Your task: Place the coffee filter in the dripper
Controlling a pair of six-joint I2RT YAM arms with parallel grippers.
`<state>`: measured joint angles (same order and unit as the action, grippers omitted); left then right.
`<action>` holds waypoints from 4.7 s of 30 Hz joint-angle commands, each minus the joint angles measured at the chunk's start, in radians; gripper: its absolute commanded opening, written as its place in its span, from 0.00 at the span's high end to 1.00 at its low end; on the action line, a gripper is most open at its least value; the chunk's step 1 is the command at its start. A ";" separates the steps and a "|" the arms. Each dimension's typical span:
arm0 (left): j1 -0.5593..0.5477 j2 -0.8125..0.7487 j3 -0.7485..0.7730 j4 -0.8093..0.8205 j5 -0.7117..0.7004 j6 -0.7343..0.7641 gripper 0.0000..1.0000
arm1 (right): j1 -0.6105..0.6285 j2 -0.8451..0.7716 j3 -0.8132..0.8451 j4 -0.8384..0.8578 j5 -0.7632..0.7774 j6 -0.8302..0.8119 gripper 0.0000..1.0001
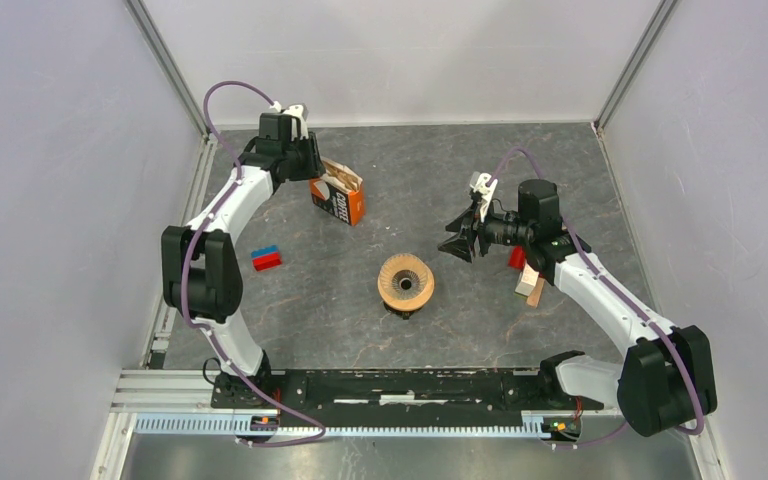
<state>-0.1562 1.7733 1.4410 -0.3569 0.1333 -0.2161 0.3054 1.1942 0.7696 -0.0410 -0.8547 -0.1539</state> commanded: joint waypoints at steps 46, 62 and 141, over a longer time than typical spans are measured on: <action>0.008 0.027 0.050 0.031 0.019 -0.045 0.62 | -0.009 -0.009 -0.028 0.069 -0.015 0.014 0.39; 0.009 0.022 0.059 0.025 0.034 -0.044 0.97 | -0.011 -0.005 -0.033 0.076 -0.015 0.019 0.39; 0.020 0.017 0.125 -0.033 0.051 -0.069 0.98 | -0.020 -0.019 -0.061 0.104 -0.014 0.034 0.38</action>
<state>-0.1406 1.8103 1.5307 -0.4137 0.1673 -0.2543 0.2913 1.1938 0.7124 0.0223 -0.8566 -0.1276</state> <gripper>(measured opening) 0.036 0.614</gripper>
